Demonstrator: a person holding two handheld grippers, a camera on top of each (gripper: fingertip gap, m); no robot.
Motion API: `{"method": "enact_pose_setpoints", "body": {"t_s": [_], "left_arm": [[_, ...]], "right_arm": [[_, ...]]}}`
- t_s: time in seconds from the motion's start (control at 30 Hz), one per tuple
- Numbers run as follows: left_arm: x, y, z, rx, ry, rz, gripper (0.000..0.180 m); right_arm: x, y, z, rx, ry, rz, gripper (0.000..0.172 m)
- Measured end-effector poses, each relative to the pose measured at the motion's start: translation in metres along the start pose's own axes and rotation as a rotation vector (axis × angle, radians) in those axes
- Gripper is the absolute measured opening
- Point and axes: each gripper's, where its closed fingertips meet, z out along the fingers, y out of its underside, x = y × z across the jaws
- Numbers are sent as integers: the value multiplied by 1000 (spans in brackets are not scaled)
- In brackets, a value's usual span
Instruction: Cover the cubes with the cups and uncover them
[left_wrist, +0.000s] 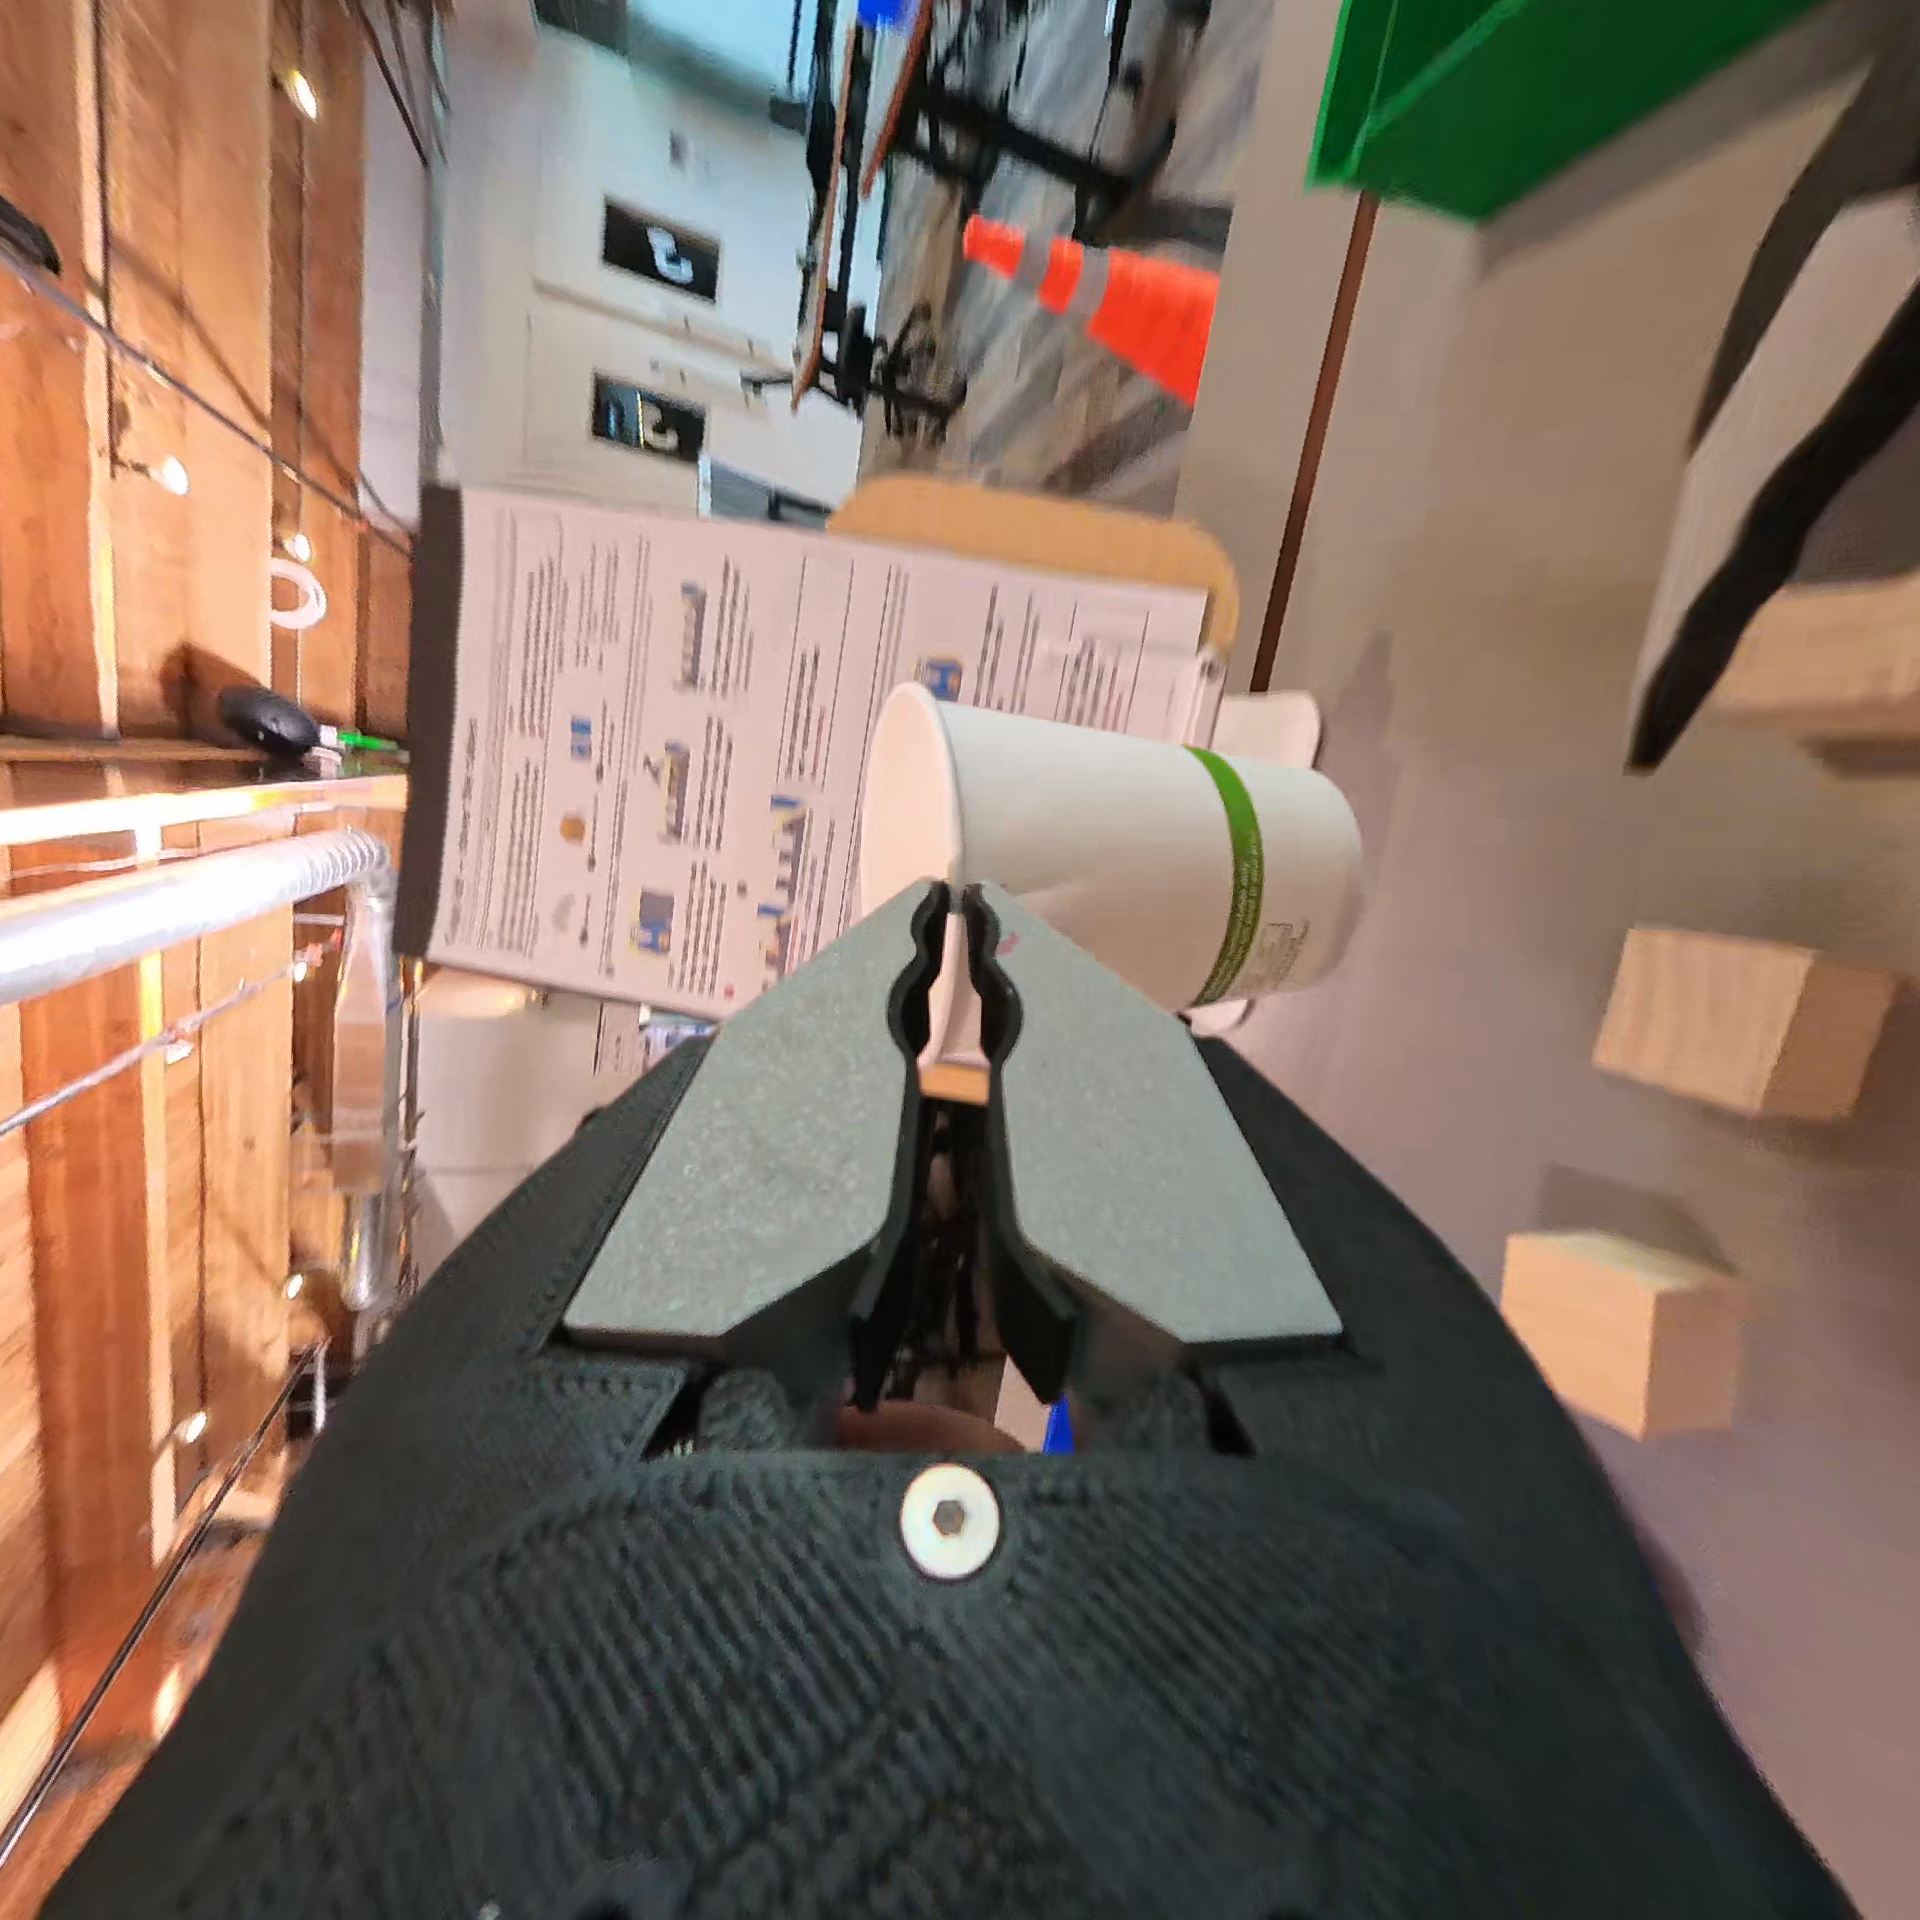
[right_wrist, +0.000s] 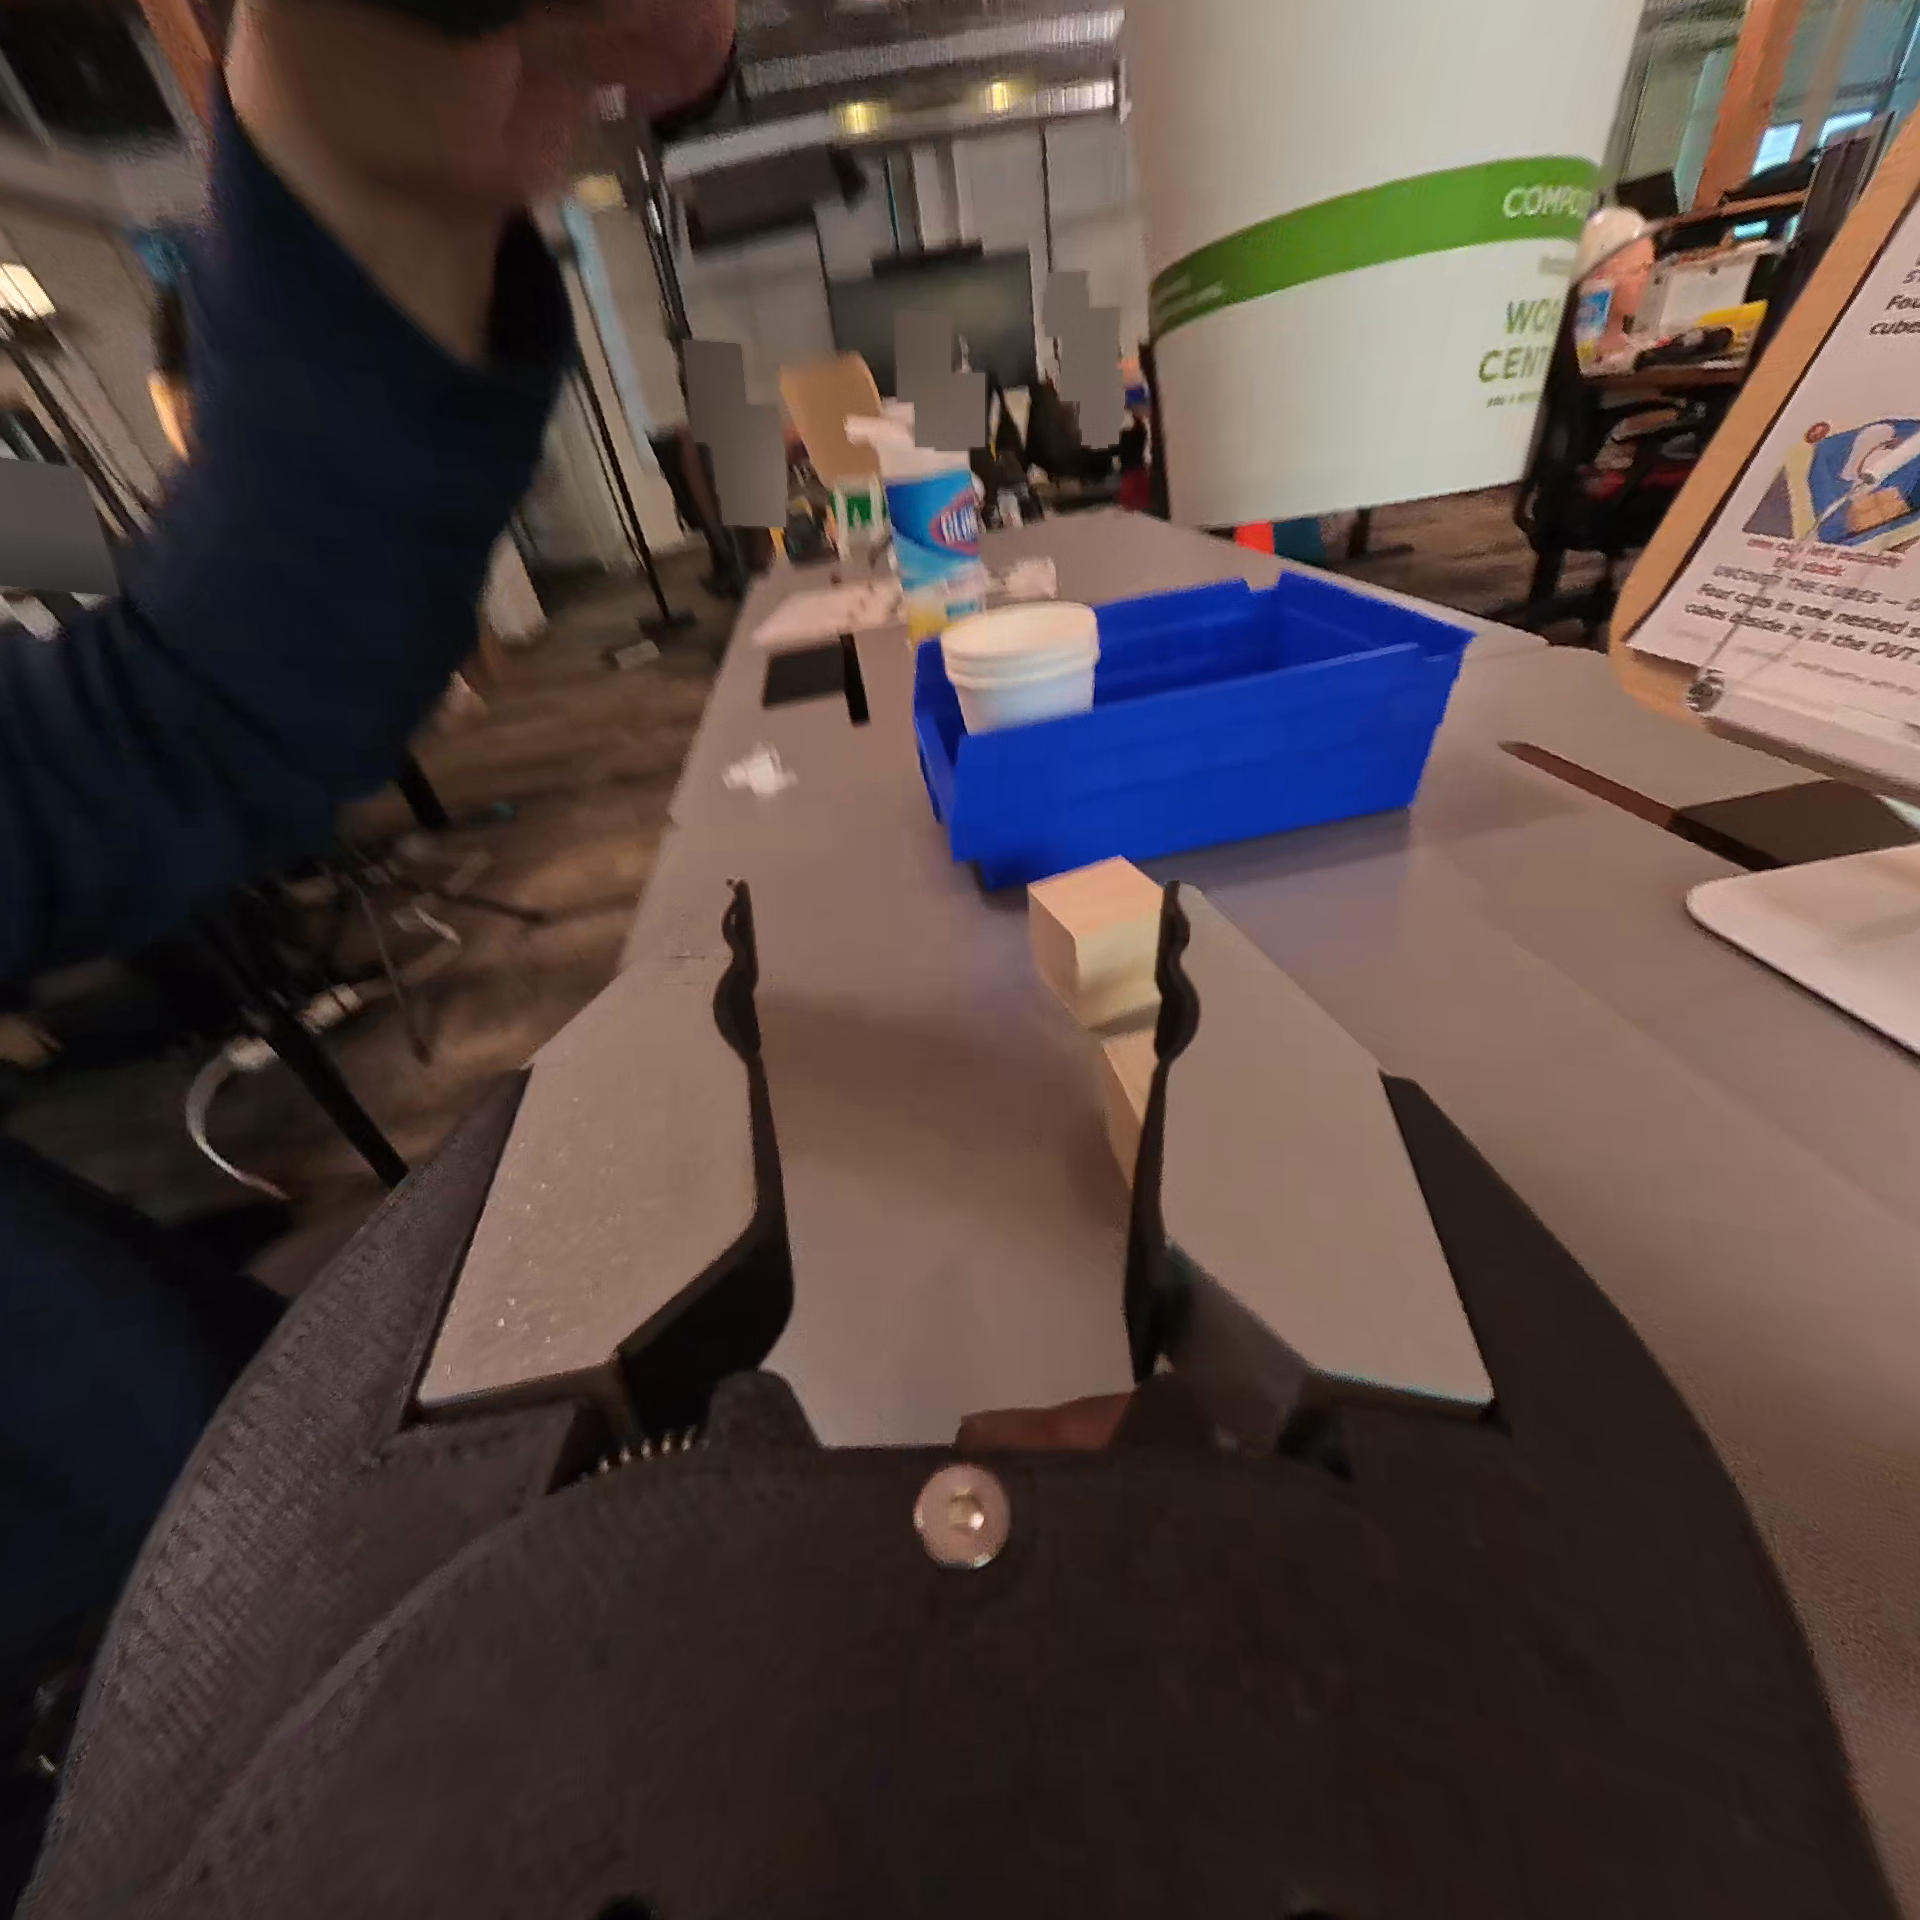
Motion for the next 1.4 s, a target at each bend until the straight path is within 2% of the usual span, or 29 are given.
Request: {"method": "enact_pose_setpoints", "body": {"t_s": [0.13, 0.2, 0.27, 0.47, 0.53, 0.7, 0.8, 1.2, 1.4], "left_arm": [[6, -40, 0, 94, 10, -14, 1], [7, -54, 0, 121, 13, -18, 1], [6, -68, 0, 150, 10, -29, 1], [9, -100, -14, 256, 8, -105, 1], [12, -99, -16, 269, 9, -142, 1], [20, -89, -18, 303, 7, -245, 1], [27, -83, -21, 326, 6, -293, 1], [55, -53, -12, 377, -8, -477, 1], [71, -29, 1, 376, -16, -553, 1]], "right_arm": [[-8, -32, -10, 231, -158, 217, 74], [-14, -42, -16, 306, -268, 297, 86], [-12, -48, -19, 365, -311, 354, 96], [-6, -79, -39, 617, -474, 548, 99], [-5, -87, -48, 683, -521, 568, 99], [4, -93, -56, 746, -520, 610, 99], [15, -93, -60, 789, -493, 650, 91], [35, -77, -48, 737, -378, 711, 81], [51, -62, -40, 662, -247, 720, 80]]}}
